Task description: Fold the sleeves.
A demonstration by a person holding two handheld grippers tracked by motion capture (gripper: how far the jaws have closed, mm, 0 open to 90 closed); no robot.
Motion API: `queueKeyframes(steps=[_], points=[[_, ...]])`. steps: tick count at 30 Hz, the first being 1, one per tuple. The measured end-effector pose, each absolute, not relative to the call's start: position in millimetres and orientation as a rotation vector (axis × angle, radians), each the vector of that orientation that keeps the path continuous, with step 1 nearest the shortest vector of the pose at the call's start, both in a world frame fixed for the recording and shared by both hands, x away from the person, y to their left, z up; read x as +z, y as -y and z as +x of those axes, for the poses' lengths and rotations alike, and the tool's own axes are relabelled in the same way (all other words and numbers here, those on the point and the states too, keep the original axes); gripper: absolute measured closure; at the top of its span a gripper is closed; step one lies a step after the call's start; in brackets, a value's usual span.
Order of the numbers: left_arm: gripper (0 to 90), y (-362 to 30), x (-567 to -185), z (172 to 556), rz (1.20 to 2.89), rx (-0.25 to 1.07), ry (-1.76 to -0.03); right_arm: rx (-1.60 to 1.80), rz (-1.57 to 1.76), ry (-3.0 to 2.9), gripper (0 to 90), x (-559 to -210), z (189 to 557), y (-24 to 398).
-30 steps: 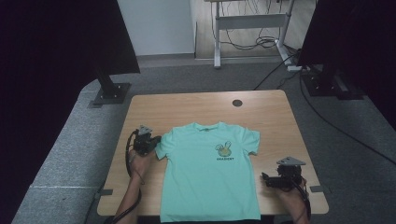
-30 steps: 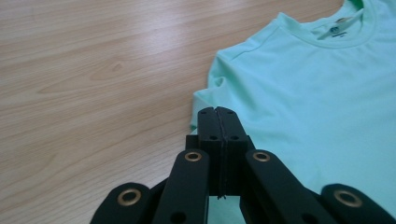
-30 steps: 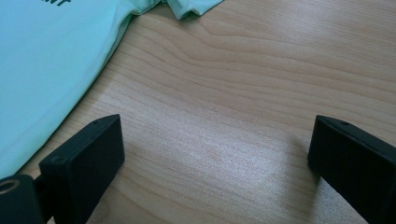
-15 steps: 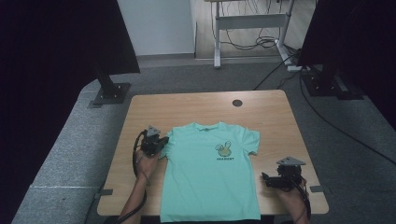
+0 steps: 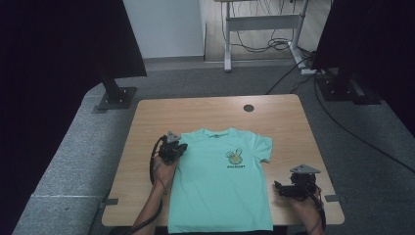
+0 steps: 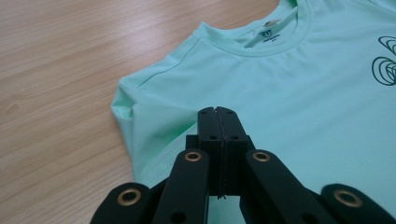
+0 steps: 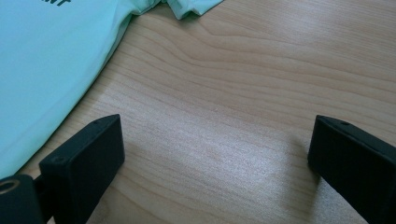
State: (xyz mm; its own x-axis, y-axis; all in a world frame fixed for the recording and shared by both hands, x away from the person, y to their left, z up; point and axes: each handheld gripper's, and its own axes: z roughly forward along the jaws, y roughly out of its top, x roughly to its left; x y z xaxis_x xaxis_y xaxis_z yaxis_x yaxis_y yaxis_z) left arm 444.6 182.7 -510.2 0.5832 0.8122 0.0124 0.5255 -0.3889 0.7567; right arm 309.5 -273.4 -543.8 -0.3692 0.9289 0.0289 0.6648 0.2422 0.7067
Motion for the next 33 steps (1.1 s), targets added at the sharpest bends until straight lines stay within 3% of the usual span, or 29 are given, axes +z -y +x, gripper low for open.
queueKeyframes(steps=[33], points=[[89.9, -137, -516, 463, 2.129, 0.48, -1.101, 0.904, 1.459, -2.124, 2.9, -544, 310, 273]])
